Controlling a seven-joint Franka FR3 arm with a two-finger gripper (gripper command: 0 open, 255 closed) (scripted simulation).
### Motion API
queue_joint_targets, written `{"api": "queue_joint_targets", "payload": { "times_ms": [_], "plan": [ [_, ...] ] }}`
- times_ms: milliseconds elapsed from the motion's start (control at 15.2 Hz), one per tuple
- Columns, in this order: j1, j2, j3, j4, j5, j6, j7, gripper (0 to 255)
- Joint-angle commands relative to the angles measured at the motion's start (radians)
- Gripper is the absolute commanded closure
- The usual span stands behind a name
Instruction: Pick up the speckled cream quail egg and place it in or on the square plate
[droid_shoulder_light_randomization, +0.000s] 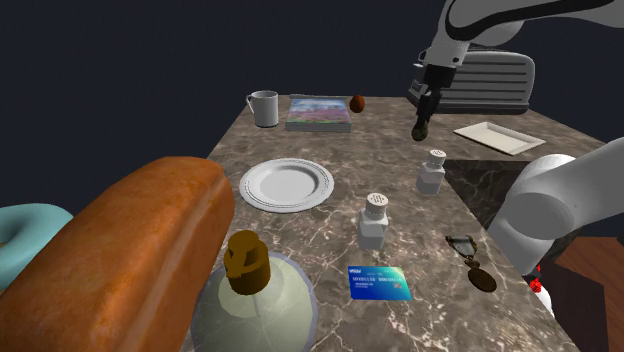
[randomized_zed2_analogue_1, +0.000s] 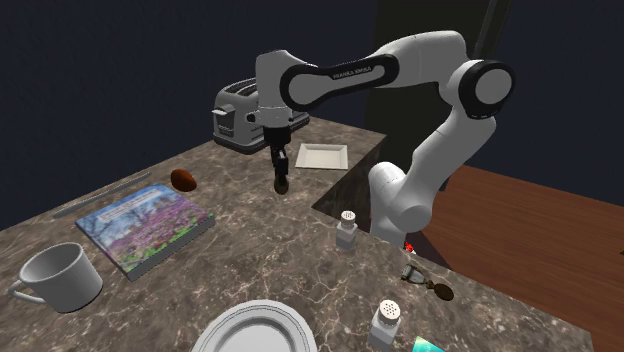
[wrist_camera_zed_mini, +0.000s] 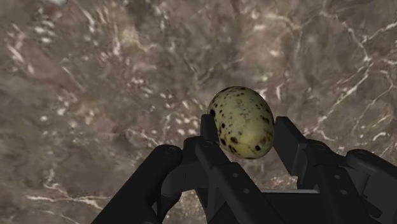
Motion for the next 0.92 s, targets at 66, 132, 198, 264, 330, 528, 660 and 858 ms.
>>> {"api": "queue_joint_targets", "payload": {
  "times_ms": [66,132,198,264,330,528,660,858],
  "plan": [
    [0.002,0.0,0.004,0.033,0.003,-0.034,0.003,255],
    [0.003,0.0,0.006,0.047,0.004,-0.047,0.004,255],
    [0.004,0.001,0.008,0.061,0.006,-0.06,0.005,255],
    [0.005,0.001,0.009,0.074,0.007,-0.073,0.006,255],
    [0.006,0.002,0.011,0.088,0.008,-0.086,0.008,255],
    [0.009,0.007,0.016,0.131,0.013,-0.124,0.011,255],
    [0.011,0.01,0.018,0.16,0.016,-0.15,0.013,255],
    [0.014,0.018,0.022,0.206,0.02,-0.187,0.017,255]
  ]
}}
